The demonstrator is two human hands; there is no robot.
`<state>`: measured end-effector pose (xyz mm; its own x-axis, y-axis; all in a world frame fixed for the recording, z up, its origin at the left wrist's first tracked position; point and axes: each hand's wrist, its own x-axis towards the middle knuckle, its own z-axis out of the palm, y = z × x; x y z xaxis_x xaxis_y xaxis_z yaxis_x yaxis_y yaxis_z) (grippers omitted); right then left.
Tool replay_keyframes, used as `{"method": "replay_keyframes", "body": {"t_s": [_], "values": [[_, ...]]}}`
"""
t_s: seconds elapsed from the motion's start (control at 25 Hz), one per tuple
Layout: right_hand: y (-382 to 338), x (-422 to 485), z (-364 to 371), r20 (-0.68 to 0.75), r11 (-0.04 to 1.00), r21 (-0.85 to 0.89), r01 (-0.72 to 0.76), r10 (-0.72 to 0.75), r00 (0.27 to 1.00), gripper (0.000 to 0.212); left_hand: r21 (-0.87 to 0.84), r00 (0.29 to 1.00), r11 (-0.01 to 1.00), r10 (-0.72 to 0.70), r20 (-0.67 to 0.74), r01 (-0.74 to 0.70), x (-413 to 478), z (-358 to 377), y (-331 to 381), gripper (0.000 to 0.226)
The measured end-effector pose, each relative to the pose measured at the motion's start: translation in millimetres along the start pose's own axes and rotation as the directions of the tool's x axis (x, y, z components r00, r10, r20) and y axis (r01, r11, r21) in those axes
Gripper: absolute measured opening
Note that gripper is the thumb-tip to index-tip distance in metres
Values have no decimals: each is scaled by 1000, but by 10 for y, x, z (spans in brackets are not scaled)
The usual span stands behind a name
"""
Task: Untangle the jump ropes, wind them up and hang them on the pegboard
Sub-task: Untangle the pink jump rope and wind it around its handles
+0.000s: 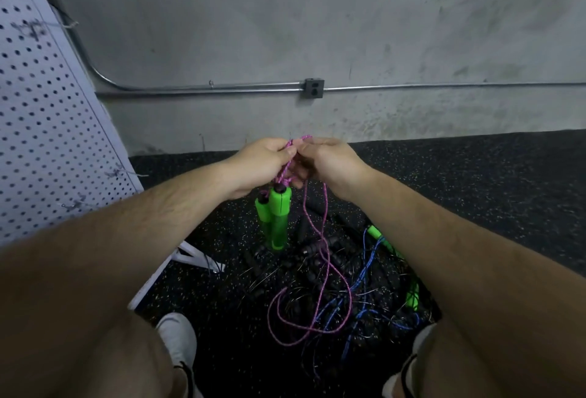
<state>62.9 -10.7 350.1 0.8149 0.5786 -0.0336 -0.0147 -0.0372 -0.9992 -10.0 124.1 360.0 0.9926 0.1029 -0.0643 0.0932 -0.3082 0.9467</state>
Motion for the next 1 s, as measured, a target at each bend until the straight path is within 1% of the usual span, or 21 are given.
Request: {"method": "replay_keyframes", "body": {"t_s": [0.2, 0.36, 0.44, 0.52, 0.56, 0.6, 0.72, 0.88, 1.0], "values": [[-30, -12, 101, 12, 993, 115, -38, 37, 999, 18, -120, 994, 993, 2, -114, -16, 39, -69, -19, 20], [-36, -25, 113, 2, 990, 137, 9, -10, 1000, 13, -200, 989, 980, -16, -149, -14, 52, -112, 37, 23], [-35, -9, 83, 28, 997, 75, 14, -16, 999, 11, -184, 978, 983, -9, -206, -30, 99, -106, 49, 24], [3, -8, 66, 88, 997, -70, 12, -6, 996, 17, -166, 964, 985, -4, -267, -42, 149, -94, 78, 25], [26, -14, 83, 102, 993, -117, 13, -1, 995, 20, -191, 958, 981, -15, -286, -42, 162, -84, 106, 25], [49, -25, 101, 107, 992, -127, 15, -1, 994, 22, -241, 954, 970, -36, -298, -38, 177, -81, 132, 26], [80, -18, 139, 80, 997, -71, 13, -7, 997, 26, -370, 949, 929, -90, -303, -30, 215, -99, 166, 25], [75, -16, 133, 82, 996, -88, -7, 14, 997, 27, -472, 945, 881, -127, -301, -31, 265, -142, 136, 20], [47, -38, 154, 90, 996, -86, 18, -10, 996, 24, -546, 947, 836, -133, -292, -50, 284, -155, 150, 17]]}}
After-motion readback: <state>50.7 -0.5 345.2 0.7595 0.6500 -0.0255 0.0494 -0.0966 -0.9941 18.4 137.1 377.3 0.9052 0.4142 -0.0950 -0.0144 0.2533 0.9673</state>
